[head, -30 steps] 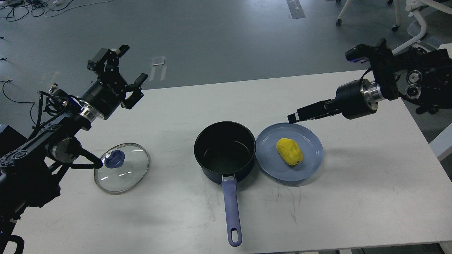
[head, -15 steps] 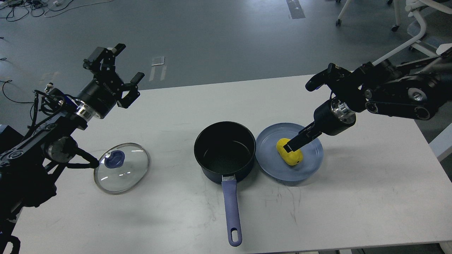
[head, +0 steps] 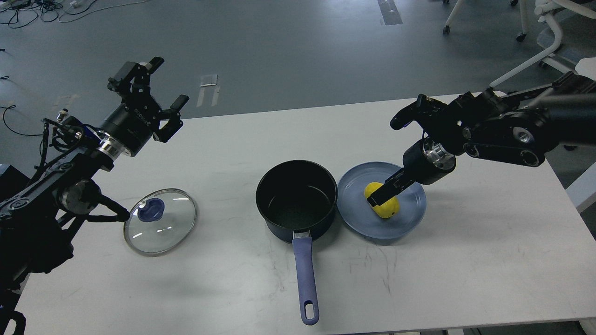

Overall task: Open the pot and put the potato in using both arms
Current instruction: 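Close the right gripper around the yellow potato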

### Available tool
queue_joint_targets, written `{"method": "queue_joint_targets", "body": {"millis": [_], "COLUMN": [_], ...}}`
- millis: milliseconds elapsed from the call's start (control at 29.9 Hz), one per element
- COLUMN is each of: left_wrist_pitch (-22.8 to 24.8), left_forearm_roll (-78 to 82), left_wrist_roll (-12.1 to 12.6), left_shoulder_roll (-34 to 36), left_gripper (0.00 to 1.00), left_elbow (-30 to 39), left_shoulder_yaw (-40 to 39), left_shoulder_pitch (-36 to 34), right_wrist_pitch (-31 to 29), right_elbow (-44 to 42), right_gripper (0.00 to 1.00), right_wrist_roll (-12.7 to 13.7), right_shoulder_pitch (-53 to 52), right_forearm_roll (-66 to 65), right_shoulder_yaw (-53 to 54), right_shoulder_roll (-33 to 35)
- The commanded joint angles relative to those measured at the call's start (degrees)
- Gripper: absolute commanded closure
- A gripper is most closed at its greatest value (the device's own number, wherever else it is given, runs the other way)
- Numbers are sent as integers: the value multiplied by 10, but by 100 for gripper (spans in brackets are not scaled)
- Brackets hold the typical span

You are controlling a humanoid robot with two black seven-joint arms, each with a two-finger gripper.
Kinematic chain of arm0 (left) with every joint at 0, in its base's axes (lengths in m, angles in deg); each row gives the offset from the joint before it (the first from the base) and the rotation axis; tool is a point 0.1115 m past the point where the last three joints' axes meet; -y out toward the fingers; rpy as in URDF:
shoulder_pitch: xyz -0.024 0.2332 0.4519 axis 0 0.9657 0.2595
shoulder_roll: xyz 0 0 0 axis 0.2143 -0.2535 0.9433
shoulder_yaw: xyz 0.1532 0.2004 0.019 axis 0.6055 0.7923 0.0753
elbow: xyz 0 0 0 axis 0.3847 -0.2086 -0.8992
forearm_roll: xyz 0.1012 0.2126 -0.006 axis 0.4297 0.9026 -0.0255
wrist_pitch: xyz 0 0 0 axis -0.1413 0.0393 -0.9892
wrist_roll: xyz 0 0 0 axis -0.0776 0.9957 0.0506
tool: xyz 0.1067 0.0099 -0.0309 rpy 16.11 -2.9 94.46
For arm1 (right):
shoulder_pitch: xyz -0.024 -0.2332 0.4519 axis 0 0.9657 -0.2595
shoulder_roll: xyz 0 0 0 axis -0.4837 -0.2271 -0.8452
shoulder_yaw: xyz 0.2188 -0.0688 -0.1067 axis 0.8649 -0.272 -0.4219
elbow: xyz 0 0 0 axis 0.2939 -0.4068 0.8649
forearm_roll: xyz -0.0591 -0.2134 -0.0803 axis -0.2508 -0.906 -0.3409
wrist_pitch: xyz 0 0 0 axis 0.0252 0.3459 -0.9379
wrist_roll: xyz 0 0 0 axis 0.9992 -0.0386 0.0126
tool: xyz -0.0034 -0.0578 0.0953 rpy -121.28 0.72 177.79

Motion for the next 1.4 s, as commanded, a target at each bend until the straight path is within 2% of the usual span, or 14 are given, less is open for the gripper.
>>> {"method": "queue_joint_targets", "body": {"millis": [0, 568, 1003, 1103, 1136, 1270, 1337, 1370], "left_wrist_pitch": [0, 0, 0, 0, 0, 0, 0, 0], "left_forearm_roll": [-2, -6, -8, -8, -8, -8, -8, -8], "left_wrist_roll": [0, 0, -3, -3, -3, -4, -4, -4], "left_shoulder_roll": [0, 0, 0, 0, 0, 0, 0, 1], "left_gripper": [2, 2, 2, 2, 2, 2, 2, 2], "left_elbow": [0, 0, 0, 0, -1, 0, 0, 0], "left_shoulder_yaw": [0, 0, -3, -3, -3, -3, -3, -3], "left_shoulder_pitch": [0, 0, 2, 1, 2, 2, 2, 2], "right_wrist_pitch": [0, 0, 0, 0, 0, 0, 0, 0], "right_elbow": [-17, -42, -50, -49, -47, -43, -43, -41], "right_gripper": [0, 0, 9, 27, 40, 56, 60, 69], "right_wrist_roll": [0, 0, 0, -1, -2, -8, -13, -21], "right_shoulder_pitch": [12, 41, 41, 40, 39, 40, 39, 33], "right_forearm_roll": [0, 1, 1, 1, 2, 2, 2, 2], "right_shoulder_yaw": [0, 1, 0, 0, 0, 0, 0, 0], "right_shoulder_roll": [-14, -26, -30, -28, -27, -25, -24, -22]}}
